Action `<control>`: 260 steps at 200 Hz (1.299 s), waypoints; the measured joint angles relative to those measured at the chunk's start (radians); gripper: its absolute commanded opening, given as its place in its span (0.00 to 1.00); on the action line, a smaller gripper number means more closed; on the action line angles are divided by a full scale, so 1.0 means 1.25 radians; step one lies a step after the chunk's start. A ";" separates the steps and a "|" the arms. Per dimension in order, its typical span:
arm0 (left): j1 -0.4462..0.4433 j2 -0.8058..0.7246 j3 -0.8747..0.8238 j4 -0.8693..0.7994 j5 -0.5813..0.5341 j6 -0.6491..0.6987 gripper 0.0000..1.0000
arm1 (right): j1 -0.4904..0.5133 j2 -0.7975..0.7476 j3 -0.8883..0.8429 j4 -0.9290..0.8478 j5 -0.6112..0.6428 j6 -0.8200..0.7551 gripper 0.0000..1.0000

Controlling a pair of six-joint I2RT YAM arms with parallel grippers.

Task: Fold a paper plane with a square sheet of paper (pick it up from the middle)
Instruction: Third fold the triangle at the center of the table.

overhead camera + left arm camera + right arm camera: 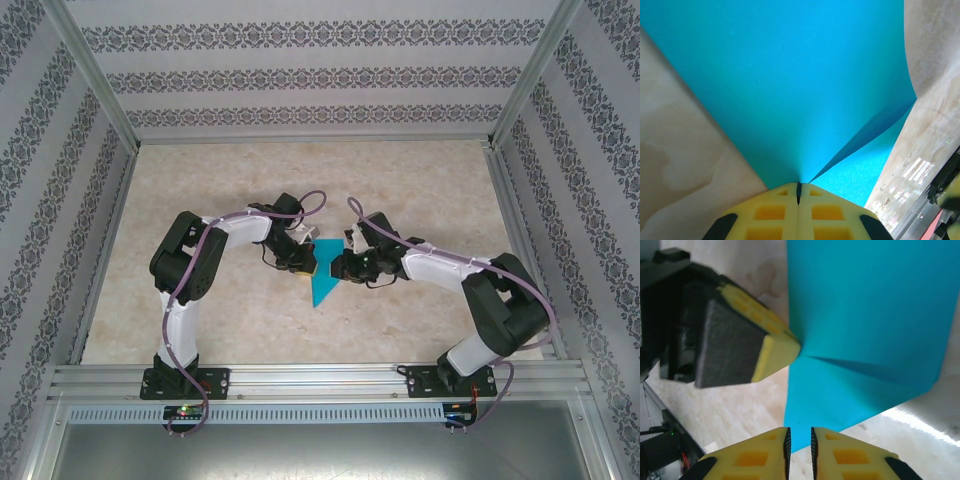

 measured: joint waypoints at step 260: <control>-0.001 -0.040 0.020 -0.032 -0.078 -0.017 0.31 | -0.043 0.153 0.057 0.031 0.014 -0.044 0.19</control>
